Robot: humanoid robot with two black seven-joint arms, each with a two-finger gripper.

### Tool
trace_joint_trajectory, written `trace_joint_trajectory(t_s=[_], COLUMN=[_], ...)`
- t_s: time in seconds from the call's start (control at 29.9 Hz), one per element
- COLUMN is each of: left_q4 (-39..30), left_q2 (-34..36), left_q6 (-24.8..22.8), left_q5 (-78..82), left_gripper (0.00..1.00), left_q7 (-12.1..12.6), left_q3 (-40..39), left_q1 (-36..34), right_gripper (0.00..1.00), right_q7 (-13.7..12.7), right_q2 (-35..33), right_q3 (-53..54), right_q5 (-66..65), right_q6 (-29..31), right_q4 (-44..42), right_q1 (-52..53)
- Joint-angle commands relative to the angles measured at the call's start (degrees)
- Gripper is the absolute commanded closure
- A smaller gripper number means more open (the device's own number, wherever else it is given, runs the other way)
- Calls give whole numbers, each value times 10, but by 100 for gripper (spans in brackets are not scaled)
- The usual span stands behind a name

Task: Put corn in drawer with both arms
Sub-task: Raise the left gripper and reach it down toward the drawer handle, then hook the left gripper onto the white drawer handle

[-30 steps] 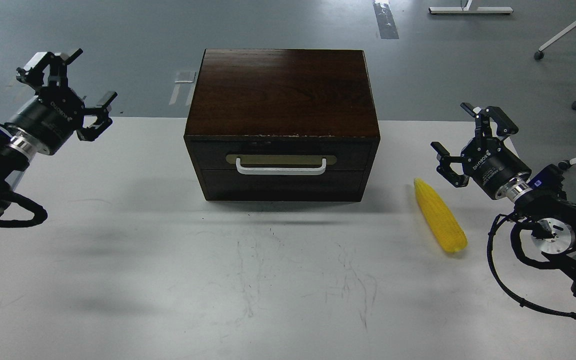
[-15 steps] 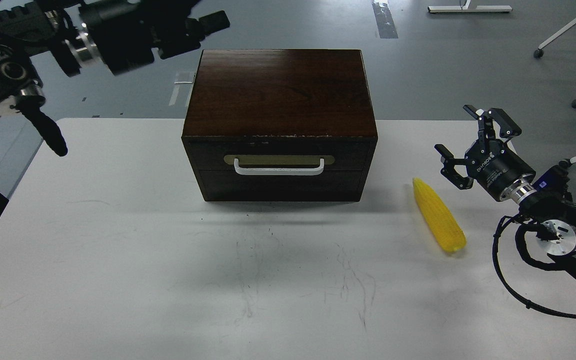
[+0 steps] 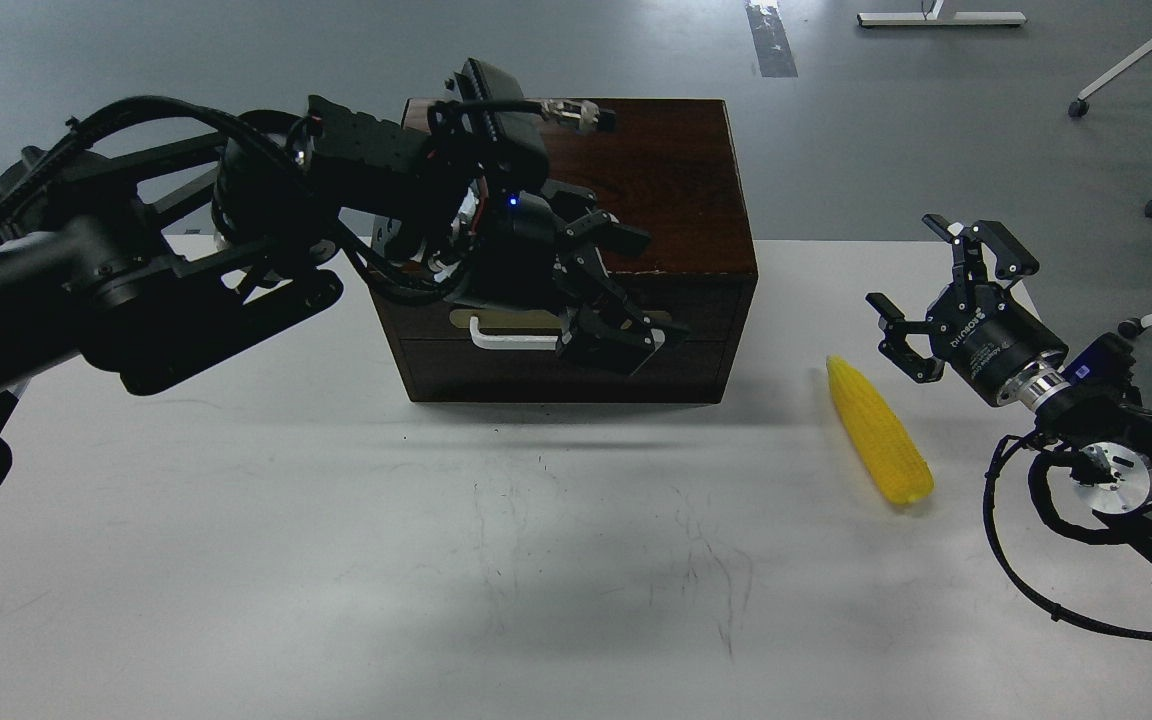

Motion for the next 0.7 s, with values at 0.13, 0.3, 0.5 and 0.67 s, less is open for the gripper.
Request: trace_joint_trajectory(t_s=[0.13, 0.3, 0.5, 0.67], left_q4=[25, 51, 64, 68], left_q2=[-32, -39, -37, -32], left_q6=[0, 0, 0, 0], left_q5=[73, 73, 73, 73], left_gripper=[2, 2, 2, 2], left_q7=[0, 0, 0, 0], left_q3=[63, 82, 90, 97], left_q1=[-19, -18, -13, 3], right_gripper=[0, 0, 0, 0], right_q7=[0, 0, 0, 0], right_q2=[4, 4, 4, 4], right_q3=[-1, -1, -1, -1], right_q5=[0, -2, -2, -2], right_q6=[0, 0, 0, 0], right_q4=[-4, -4, -4, -4], right_q1=[-2, -5, -7, -8])
